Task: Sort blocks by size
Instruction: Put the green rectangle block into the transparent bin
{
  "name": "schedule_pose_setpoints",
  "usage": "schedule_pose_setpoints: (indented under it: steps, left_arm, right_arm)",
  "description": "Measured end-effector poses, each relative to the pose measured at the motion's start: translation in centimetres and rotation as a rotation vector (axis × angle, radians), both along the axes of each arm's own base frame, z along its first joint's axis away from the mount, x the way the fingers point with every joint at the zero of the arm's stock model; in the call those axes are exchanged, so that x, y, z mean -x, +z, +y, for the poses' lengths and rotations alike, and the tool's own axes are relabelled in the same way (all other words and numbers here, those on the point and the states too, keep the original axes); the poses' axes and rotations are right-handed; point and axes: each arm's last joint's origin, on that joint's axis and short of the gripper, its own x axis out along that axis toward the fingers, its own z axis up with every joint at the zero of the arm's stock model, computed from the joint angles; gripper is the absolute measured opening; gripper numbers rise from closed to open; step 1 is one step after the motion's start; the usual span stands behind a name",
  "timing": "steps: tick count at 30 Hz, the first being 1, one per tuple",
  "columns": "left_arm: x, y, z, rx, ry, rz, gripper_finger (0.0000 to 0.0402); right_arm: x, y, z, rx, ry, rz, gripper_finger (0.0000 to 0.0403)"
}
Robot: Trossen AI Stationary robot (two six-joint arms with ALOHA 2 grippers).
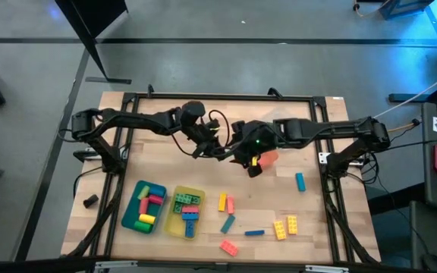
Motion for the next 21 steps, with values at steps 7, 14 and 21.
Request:
schedule_pose_setpoints:
  steps: [7, 14, 21]
  left_arm:
    - [-0.28, 0.58, -0.69, -0.004, -0.055, -0.067, 0.0096]
    - [-0.32, 0.60, -0.84, -0.014, -0.062, -0.075, 0.0101]
    - [-0.32, 0.60, -0.85, -0.056, -0.075, -0.103, 0.0102]
  right_arm:
    - [0.06, -0.09, 0.06, 0.010, -0.008, 0.010, 0.0237]
    - [0.10, -0.13, 0.06, 0.009, -0.009, 0.016, 0.0236]
    - [0.12, -0.17, 0.06, 0.008, -0.009, 0.019, 0.0181]
